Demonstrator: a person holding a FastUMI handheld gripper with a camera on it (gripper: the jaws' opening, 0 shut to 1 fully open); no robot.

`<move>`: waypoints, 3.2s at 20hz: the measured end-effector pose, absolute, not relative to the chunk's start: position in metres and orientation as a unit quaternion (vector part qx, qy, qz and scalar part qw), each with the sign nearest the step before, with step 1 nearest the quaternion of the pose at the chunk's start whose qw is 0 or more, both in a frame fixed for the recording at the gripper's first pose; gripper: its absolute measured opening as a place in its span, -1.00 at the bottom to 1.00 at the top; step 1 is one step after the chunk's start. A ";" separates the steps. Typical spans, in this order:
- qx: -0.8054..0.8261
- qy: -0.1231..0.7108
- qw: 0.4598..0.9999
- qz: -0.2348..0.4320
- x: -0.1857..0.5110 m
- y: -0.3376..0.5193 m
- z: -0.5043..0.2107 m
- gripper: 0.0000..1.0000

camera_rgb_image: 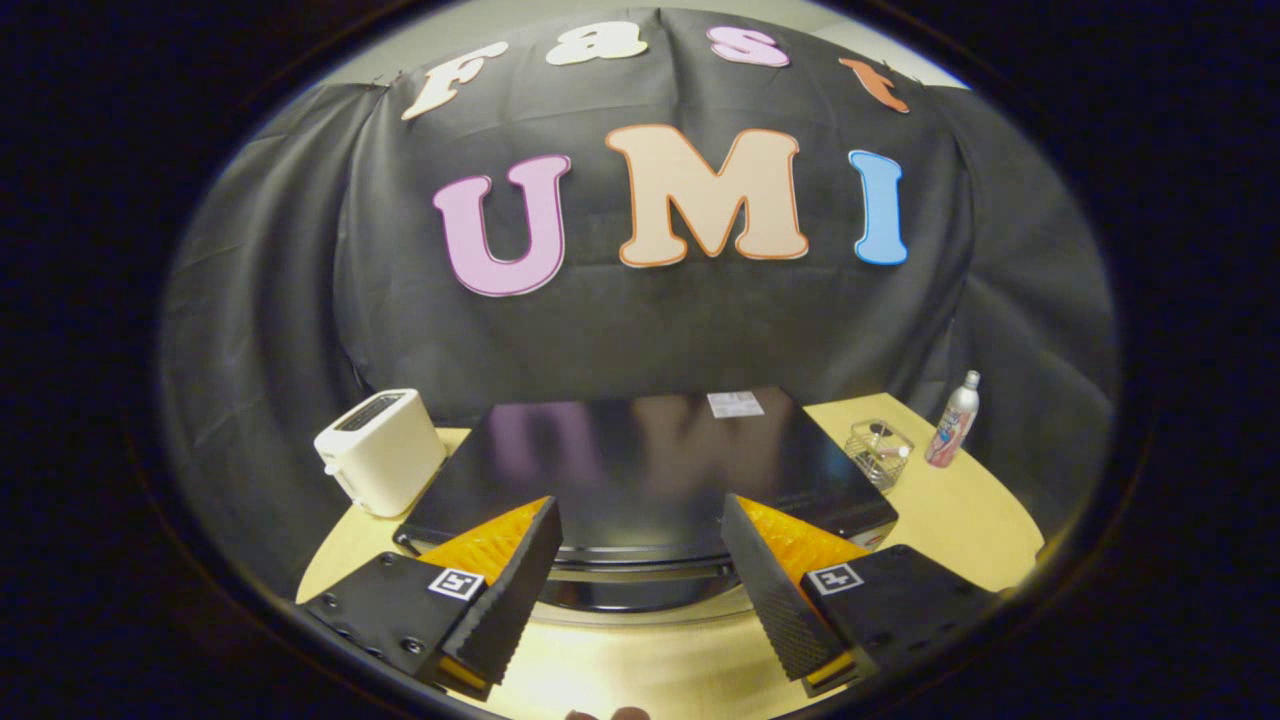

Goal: Open the toaster oven, put the food inside, and close the toaster oven door.

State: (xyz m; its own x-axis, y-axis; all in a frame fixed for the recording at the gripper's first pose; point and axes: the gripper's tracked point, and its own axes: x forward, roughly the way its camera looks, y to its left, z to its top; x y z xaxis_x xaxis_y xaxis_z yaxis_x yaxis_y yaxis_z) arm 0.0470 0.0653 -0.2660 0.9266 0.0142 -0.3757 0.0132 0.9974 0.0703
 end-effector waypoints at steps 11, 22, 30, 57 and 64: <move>0.033 0.186 0.982 0.005 0.027 0.060 -0.280 1.00; 0.028 0.196 0.980 -0.018 -0.031 0.056 -0.293 1.00; 0.027 0.248 0.968 -0.031 -0.090 0.056 -0.342 0.98; -0.013 0.293 0.950 -0.109 -0.089 -0.039 -0.374 0.99; -0.025 0.322 0.921 -0.219 -0.089 -0.147 -0.384 1.00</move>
